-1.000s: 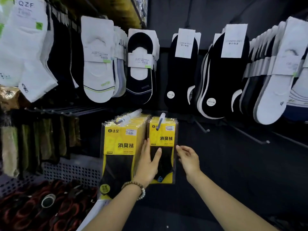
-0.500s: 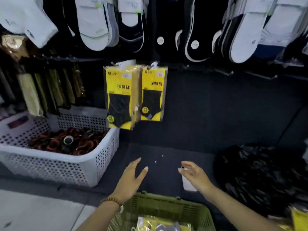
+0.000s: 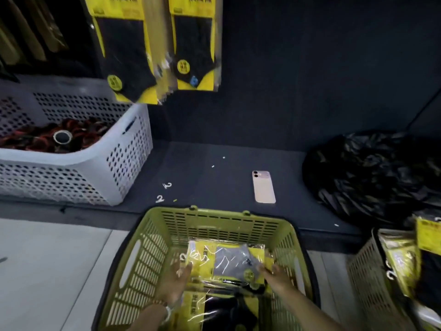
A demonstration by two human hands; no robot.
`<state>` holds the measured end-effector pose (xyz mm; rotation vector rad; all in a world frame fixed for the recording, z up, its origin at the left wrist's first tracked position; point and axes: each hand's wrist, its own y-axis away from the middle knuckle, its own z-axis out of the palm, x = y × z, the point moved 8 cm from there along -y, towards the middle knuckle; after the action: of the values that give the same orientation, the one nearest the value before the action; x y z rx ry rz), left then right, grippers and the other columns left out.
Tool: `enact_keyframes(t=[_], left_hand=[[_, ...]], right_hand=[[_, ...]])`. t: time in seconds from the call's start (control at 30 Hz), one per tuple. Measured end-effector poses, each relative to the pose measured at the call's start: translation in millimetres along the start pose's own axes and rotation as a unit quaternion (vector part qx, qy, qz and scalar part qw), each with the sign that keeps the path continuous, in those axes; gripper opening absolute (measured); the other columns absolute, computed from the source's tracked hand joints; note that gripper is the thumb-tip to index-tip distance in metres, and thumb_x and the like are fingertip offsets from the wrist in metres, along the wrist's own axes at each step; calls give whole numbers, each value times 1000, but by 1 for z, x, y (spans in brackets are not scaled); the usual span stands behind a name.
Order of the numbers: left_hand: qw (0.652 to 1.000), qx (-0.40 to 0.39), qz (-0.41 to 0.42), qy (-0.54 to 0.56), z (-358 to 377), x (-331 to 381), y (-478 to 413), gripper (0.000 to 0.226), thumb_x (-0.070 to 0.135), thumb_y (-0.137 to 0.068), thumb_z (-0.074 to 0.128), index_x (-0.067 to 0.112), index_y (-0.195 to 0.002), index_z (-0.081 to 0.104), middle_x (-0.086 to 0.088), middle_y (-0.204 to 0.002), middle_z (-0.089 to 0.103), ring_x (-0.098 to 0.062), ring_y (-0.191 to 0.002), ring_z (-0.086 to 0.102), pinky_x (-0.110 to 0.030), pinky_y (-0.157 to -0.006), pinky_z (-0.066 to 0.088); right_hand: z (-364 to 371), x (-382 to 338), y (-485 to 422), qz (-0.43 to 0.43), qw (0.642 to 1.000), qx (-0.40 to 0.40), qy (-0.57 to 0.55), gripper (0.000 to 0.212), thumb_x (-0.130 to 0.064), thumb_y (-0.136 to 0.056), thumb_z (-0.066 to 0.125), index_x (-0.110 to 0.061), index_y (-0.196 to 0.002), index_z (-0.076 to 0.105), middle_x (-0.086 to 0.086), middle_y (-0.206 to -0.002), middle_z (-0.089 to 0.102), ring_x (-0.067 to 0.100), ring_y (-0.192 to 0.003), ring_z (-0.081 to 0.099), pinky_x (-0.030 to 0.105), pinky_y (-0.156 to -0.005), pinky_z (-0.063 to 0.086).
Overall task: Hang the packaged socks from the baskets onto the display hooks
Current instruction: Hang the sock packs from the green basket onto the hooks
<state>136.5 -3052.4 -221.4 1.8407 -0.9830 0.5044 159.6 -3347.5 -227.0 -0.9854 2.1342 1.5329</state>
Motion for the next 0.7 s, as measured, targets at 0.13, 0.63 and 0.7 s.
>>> enact_keyframes(t=[0.13,0.63,0.7], left_hand=[[997,-44,-51,39,24,-21,-24,64,43,-95,46,11,-148,27,-9,-152,30,-28,-137,33,-41,-113,27],[991,21,-48,125,25,-20,-39,22,21,-90,62,7,-79,49,-2,-69,51,-18,-71,49,-30,-70,43],[980,50,-56,186,19,-17,-29,18,15,-86,66,9,-85,49,0,-76,53,-20,-84,51,-30,-76,42]], right_hand=[[13,29,-12,62,998,-8,-13,57,-30,-90,64,-1,-135,46,16,-136,52,29,-124,51,25,-89,39],[20,0,-9,13,993,-66,-96,66,-57,-64,78,-27,-118,55,2,-121,60,16,-103,58,30,-82,40],[21,-18,3,-24,991,-93,-96,69,-64,-51,81,-31,-107,58,-3,-124,61,2,-92,61,26,-73,48]])
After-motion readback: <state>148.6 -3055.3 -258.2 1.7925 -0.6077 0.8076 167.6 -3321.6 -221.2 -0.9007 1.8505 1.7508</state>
